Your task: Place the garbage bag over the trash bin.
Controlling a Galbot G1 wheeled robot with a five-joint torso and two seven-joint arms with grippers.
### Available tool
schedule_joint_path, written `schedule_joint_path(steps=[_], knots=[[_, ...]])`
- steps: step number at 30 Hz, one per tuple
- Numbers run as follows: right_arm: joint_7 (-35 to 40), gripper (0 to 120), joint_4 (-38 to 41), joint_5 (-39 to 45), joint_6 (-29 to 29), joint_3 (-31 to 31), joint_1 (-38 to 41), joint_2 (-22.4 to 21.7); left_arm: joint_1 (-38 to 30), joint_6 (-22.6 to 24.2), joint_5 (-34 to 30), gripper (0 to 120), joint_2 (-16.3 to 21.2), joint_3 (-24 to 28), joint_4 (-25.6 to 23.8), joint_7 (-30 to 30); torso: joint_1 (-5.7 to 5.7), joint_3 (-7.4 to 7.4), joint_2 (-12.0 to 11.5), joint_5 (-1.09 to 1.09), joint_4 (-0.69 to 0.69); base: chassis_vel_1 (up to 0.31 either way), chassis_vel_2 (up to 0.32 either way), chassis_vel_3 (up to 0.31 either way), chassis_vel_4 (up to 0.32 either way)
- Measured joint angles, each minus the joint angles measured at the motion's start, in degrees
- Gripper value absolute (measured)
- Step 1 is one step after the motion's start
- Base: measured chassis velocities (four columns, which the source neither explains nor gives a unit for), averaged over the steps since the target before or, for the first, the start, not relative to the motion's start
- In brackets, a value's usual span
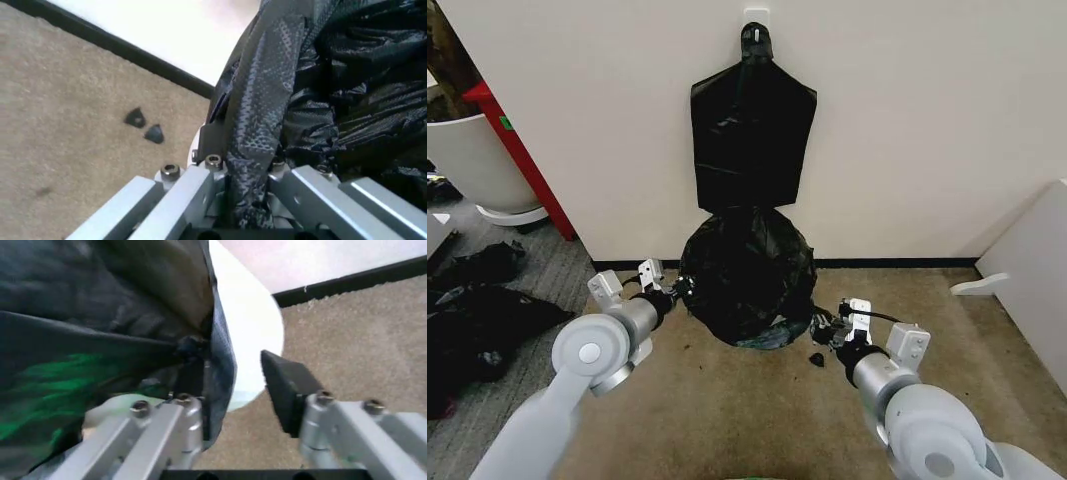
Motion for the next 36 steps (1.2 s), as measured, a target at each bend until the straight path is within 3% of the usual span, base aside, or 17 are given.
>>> schedule_joint_path(steps=[8,12,16,20,30,36], knots=[[0.7,54,3.6,-2.7,-0.5,0.7,-2.1,-1.5,-0.5,-1.9,6.8,1,-0.5,1.0,2.7,1.3,0.0,0.0,0.0,-0.01,0.0,0.0,0.0,0.0,0.0],[0.5,72,3.8,-3.9,-0.8,2.3,-2.5,-2.5,-0.6,-2.7,11.0,1,-0.3,1.5,3.3,3.1,0.0,0.0,0.0,0.01,-0.01,0.0,0.0,0.0,0.0],[-1.3,84,3.8,-2.6,-1.0,4.3,1.8,-4.1,0.4,-3.0,14.8,1,0.2,2.4,2.9,5.0,0.0,0.0,0.0,0.01,0.0,0.0,0.0,0.0,0.0],[-9.7,98,4.0,-0.6,-0.6,5.1,7.5,-6.2,2.1,-4.3,22.8,1,0.3,3.7,2.5,7.7,0.0,0.01,0.0,0.01,0.0,0.0,0.0,0.0,0.0],[-20.6,100,4.0,5.3,-6.5,-1.6,20.8,-7.4,3.6,-8.0,36.4,1,0.4,5.7,1.9,12.8,0.0,0.0,0.0,0.01,0.0,0.0,0.0,0.0,0.0],[-19.0,77,3.9,6.6,-7.9,-15.7,34.5,-4.4,3.5,-9.1,42.7,1,0.6,8.2,1.8,15.5,0.0,0.01,0.0,-0.02,0.0,0.0,0.0,0.0,0.0]])
